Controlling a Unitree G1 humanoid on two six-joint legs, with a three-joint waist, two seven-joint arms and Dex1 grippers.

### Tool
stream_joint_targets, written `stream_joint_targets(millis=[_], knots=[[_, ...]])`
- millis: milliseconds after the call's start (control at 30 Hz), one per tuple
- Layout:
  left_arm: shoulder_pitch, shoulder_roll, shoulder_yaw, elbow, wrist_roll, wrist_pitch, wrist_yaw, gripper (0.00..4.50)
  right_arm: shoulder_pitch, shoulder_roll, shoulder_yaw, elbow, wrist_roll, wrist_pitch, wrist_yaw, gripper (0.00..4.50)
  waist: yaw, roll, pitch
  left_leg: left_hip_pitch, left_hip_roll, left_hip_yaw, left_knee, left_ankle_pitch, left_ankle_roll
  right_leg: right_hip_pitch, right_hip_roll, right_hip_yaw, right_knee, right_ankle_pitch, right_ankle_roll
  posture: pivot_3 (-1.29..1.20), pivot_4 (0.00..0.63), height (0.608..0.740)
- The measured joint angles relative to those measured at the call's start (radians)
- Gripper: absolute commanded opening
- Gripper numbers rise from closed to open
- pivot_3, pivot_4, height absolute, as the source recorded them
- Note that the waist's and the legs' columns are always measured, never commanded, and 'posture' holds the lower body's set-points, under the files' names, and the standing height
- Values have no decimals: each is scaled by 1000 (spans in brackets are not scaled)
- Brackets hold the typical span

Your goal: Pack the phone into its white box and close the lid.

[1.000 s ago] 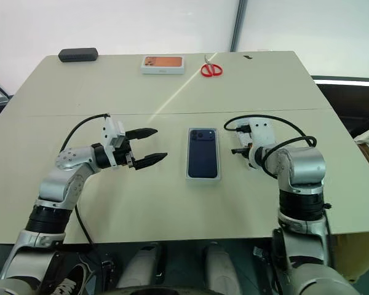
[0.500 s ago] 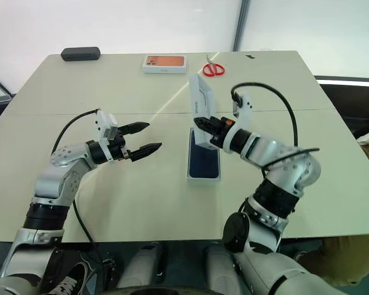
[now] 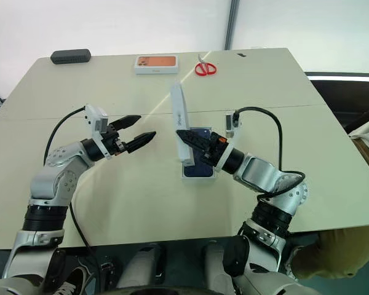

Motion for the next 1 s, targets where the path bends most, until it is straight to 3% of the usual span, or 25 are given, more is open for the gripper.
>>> stream_joint_targets(millis=[167, 300, 500, 600, 700, 900, 933, 1000], knots=[[17, -4, 0, -18, -4, 2, 3, 4500, 104, -74, 191, 6, 172, -158, -135, 33, 2, 0, 0, 0, 0, 3, 1, 0, 0, 0, 0, 0, 0, 0, 0, 0, 150, 740], [21, -8, 0, -18, -12, 19, 4, 3213, 108, -117, 303, 12, 245, -269, -161, 0, 1, 0, 0, 0, 1, 3, 1, 0, 0, 0, 1, 0, 0, 0, 0, 0, 150, 740], [68, -20, -2, -75, -35, 44, 11, 52, 175, -175, 412, 52, 242, -334, -133, 0, 3, 0, 0, 0, 2, 3, 1, 0, 0, 0, 1, 1, -1, 0, 0, 0, 150, 740], [101, -47, -34, -85, -22, 42, 32, 14, 172, -178, 439, 56, 233, -375, -116, 0, 3, 0, 0, 0, 2, 3, 1, 0, 0, 0, 2, 1, -1, 0, 0, 0, 150, 740], [119, -66, -74, -92, 1, 40, 48, 0, 168, -192, 452, 83, 173, -408, -90, 996, 4, 0, 0, 0, 2, 4, 1, 0, 0, 0, 2, 1, -1, 0, 0, 0, 150, 740], [142, -112, -124, -102, 27, 37, 65, 0, 169, -256, 444, 118, 78, -437, -22, 4092, 6, 0, 0, 0, 2, 4, 1, 0, 0, 0, 2, 2, -2, 0, 0, 0, 150, 740], [133, -121, -131, -92, 32, 37, 68, 0, 167, -274, 442, 118, 61, -438, -3, 4459, 6, 0, 0, 0, 2, 4, 1, 0, 0, 0, 2, 2, -2, 0, 0, 0, 150, 740], [102, -155, -148, -63, 48, 31, 80, 0, 130, -344, 431, 127, 13, -438, 59, 4459, 8, 0, 1, -1, 0, 4, 2, 0, 0, 0, 1, 2, -2, 0, 0, 0, 150, 740]])
